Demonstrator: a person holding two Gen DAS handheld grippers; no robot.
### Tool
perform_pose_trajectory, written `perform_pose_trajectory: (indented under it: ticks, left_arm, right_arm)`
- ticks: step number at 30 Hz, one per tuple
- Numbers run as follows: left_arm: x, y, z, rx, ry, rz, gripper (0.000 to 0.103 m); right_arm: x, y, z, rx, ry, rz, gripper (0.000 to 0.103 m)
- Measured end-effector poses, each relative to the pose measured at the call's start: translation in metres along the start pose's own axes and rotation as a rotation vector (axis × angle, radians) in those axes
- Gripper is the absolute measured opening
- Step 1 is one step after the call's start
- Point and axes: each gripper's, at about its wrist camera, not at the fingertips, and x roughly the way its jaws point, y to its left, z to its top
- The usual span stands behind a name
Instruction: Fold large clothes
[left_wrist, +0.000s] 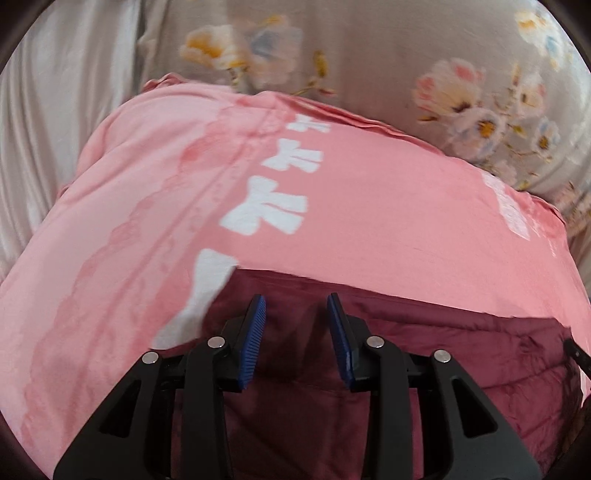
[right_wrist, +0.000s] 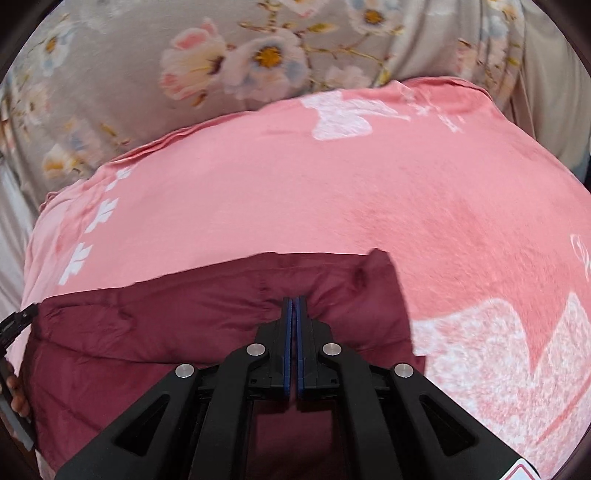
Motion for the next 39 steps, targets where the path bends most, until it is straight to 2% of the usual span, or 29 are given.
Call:
perform_pose_trajectory:
  ticks: [5,8,19,25,29,32,33,35,37,39]
  left_arm:
    - [0.021,0.023,-0.009,-0.056,0.038,0.045,0.034]
    - [0.028,0.029,-0.016,-0.084,0.061,0.048,0.035]
    - [0.04,0.031,-0.022,-0.084,0.096,0.075,0.035]
    - [0.041,0.036,-0.021,-0.11,0.092,0.068,0.035]
    - [0.04,0.038,-0.022,-0.126,0.088,0.061,0.035]
    - [0.03,0.044,-0.021,-0.149,0.092,0.06,0.036]
    - [0.021,0.048,-0.022,-0.157,0.092,0.066,0.041]
    - [-0.002,0.057,-0.027,-0.181,0.083,0.066,0.047]
    - [-0.025,0.065,-0.034,-0.186,0.084,0.069,0.068]
    - [-0.046,0.073,-0.044,-0.179,0.093,0.064,0.08]
  right_arm:
    - [0.014,-0.009,-0.005,0.016,0.02,-0.006,0.0]
    - [0.021,-0.016,-0.007,0.042,0.036,0.006,0.0]
    - [0.03,-0.035,-0.011,0.155,0.045,0.087,0.0]
    - [0.029,-0.04,-0.013,0.191,0.026,0.086,0.0]
    - [0.021,-0.044,-0.013,0.222,-0.012,0.055,0.0]
    - [-0.008,-0.042,-0.012,0.221,-0.097,-0.043,0.0]
    - [-0.019,-0.036,-0.012,0.199,-0.119,-0.056,0.006]
    - [-0.042,-0.018,-0.015,0.135,-0.129,-0.027,0.006]
    - [-0.057,0.01,-0.022,0.053,-0.096,0.046,0.007]
    - [-0.068,0.05,-0.039,-0.049,-0.051,0.129,0.007]
